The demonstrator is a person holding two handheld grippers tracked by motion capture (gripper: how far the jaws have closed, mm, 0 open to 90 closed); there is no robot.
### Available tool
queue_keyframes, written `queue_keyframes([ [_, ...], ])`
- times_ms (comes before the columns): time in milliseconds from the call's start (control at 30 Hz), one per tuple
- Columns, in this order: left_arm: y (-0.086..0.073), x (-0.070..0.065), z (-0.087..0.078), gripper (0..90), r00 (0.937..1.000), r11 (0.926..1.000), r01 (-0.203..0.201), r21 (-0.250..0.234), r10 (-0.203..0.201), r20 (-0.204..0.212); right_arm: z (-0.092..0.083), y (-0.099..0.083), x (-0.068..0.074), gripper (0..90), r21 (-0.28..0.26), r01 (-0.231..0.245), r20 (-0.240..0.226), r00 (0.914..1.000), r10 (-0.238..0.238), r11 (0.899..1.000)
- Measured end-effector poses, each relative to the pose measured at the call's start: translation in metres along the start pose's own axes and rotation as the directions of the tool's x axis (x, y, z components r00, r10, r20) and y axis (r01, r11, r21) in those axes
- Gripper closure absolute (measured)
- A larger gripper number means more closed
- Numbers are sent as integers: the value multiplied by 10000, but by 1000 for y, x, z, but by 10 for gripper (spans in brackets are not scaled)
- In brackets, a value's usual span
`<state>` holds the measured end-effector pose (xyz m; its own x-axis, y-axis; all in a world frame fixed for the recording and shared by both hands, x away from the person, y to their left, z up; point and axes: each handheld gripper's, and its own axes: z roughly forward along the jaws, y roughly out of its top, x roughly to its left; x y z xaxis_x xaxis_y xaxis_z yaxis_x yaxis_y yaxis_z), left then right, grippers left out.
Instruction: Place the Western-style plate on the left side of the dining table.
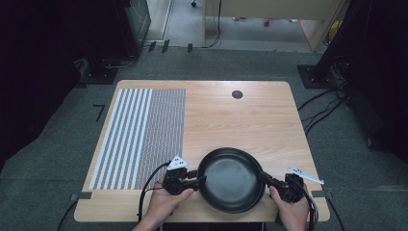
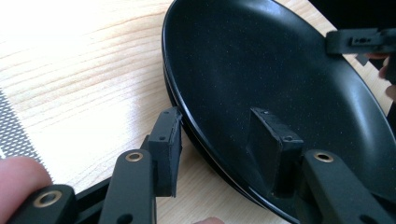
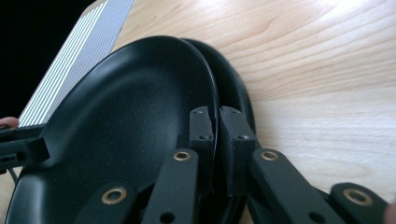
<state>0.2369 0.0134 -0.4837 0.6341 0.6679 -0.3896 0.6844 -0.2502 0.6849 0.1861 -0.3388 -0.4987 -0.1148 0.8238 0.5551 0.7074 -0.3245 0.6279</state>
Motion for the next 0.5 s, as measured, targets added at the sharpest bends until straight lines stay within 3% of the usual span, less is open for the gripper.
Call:
queue_keyframes([
  [333,3,2,-8,577,9996,9999,-96,-69,94,-257,6,-4,1,838,131,-471,-328,9983,475,9988],
  [500,4,5,-12,584,9995,9997,-85,-214,78,-295,11,-6,4,832,169,-448,-477,9978,455,9989],
])
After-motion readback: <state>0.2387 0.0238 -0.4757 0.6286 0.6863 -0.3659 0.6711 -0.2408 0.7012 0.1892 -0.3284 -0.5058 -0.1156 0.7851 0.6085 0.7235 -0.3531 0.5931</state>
